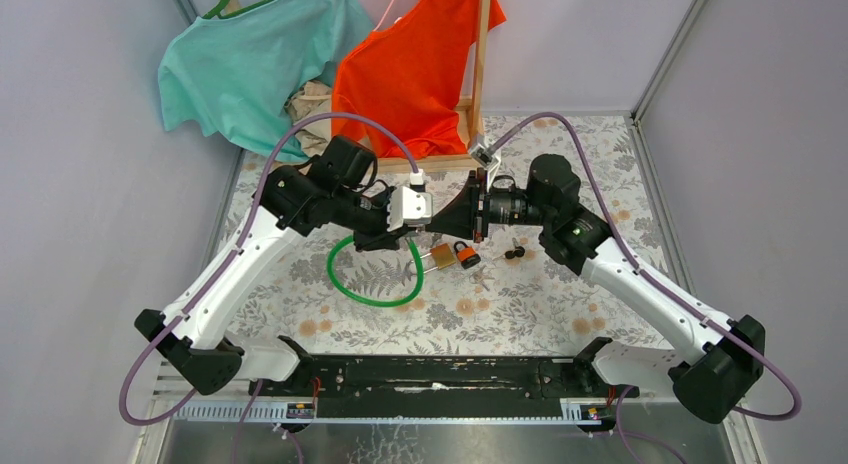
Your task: Unlock with the key
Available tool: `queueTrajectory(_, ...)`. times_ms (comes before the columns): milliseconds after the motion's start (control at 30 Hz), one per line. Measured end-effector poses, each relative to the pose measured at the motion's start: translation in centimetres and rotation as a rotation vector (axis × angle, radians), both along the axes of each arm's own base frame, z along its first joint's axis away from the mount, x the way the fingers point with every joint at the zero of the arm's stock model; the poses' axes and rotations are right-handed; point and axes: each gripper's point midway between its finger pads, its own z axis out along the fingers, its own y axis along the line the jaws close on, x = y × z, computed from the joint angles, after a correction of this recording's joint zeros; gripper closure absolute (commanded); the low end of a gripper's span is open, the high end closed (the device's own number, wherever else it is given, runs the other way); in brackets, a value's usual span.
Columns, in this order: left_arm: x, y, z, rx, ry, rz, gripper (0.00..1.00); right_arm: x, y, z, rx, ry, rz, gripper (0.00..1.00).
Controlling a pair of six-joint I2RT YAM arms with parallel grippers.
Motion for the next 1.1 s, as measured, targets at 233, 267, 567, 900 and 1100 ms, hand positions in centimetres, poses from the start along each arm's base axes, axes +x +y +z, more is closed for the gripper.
queueTrajectory(233, 1.3, 0.9, -0.1, 0.004, -0.123, 0.055, 1.00, 0.9, 0.8, -0.4, 0.011, 0.097, -0.030, 1.00)
queueTrajectory(267, 1.5, 1.1, -0.1, 0.006, -0.148, 0.065, 1.00, 1.1, 1.0, -0.5, 0.013, 0.124, -0.035, 1.00)
queueTrajectory(567, 2.5, 2.2, -0.6, 0.037, -0.218, 0.122, 1.00, 2.0, 2.0, -1.3, 0.007, 0.435, -0.092, 1.00)
queueTrajectory(900, 3.1, 2.3, -1.2, 0.063, -0.272, 0.158, 1.00, 2.2, 2.1, -1.9, 0.023, 0.683, -0.133, 1.00)
queueTrajectory(1100, 4.4, 2.3, -0.7, 0.064, -0.337, 0.195, 1.00, 3.0, 1.7, -1.5, 0.046, 0.763, -0.165, 1.00)
